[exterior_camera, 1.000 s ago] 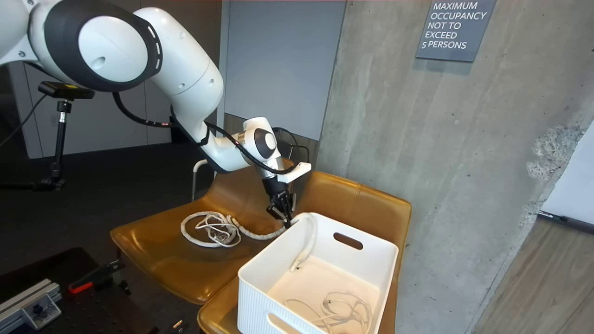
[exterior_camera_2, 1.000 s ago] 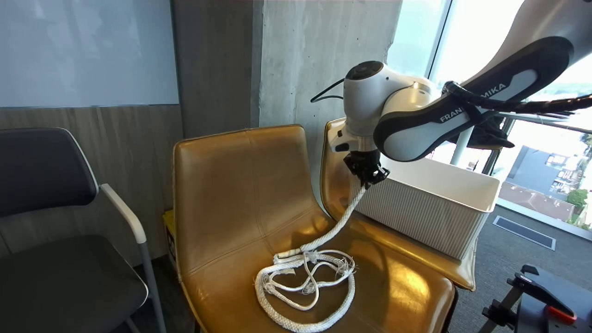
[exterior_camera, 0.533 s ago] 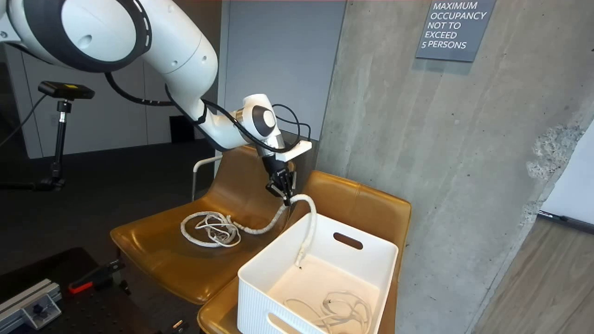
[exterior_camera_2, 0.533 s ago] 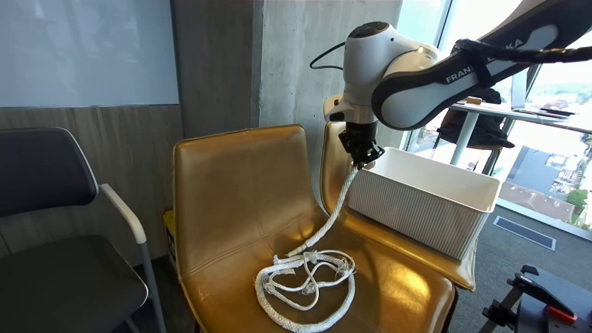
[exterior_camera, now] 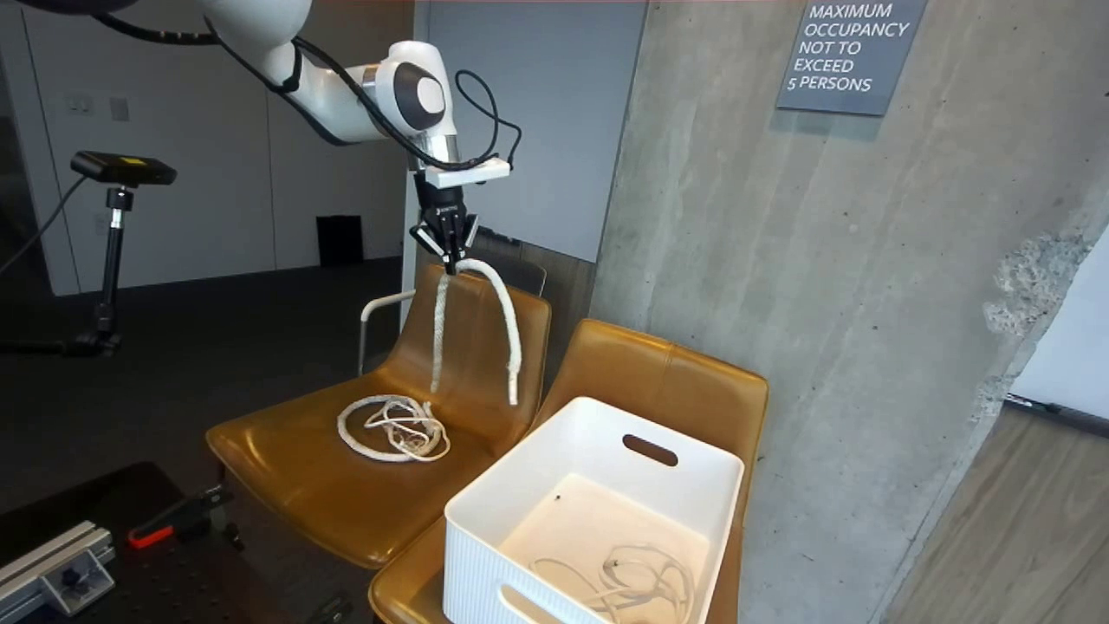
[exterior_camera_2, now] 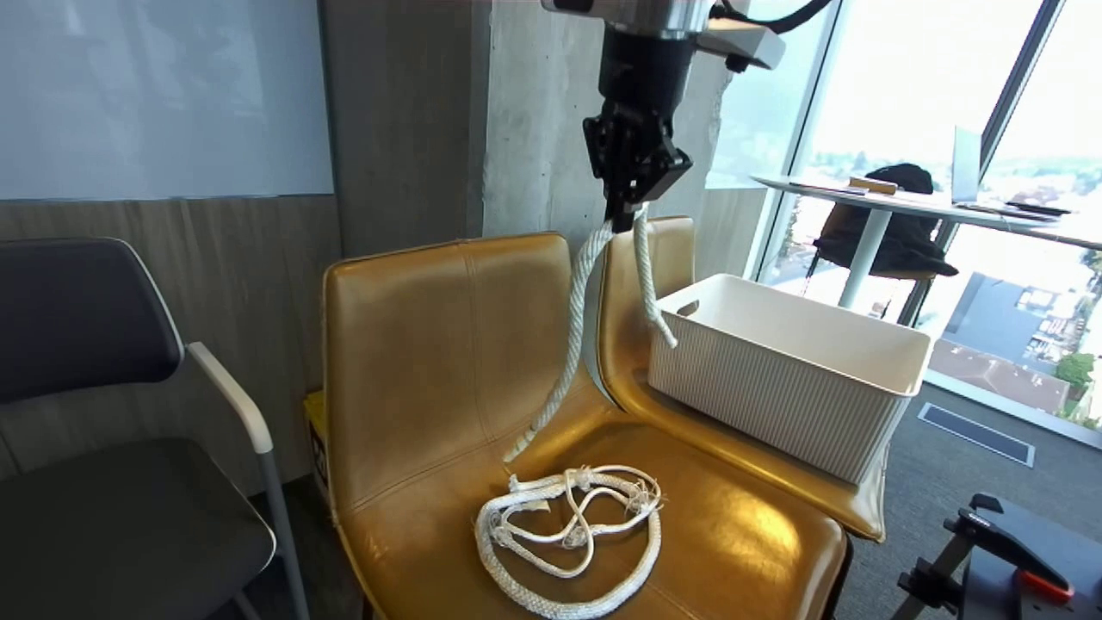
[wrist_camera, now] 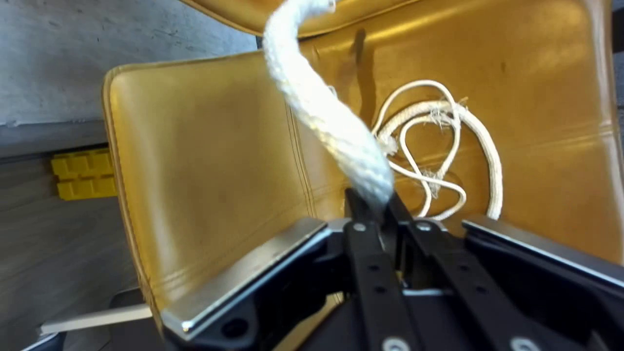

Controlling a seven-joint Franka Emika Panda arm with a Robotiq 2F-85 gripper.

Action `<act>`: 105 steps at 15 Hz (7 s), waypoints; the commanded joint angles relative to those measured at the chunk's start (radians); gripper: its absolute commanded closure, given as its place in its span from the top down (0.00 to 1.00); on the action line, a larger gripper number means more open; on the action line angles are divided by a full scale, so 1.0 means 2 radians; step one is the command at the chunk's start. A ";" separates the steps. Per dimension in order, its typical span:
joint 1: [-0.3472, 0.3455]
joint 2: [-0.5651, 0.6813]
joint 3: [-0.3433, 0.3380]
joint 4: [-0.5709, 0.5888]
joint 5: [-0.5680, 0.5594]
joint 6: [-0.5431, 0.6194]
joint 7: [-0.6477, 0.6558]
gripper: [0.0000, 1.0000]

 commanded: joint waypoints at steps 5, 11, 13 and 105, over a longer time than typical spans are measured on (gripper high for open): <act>0.066 -0.022 0.045 0.045 0.025 -0.046 0.075 0.03; 0.064 -0.037 0.045 -0.024 0.028 -0.018 0.098 0.03; 0.046 -0.046 0.041 -0.051 0.028 -0.015 0.099 0.03; -0.178 0.222 -0.183 -0.153 -0.052 0.397 -0.066 0.20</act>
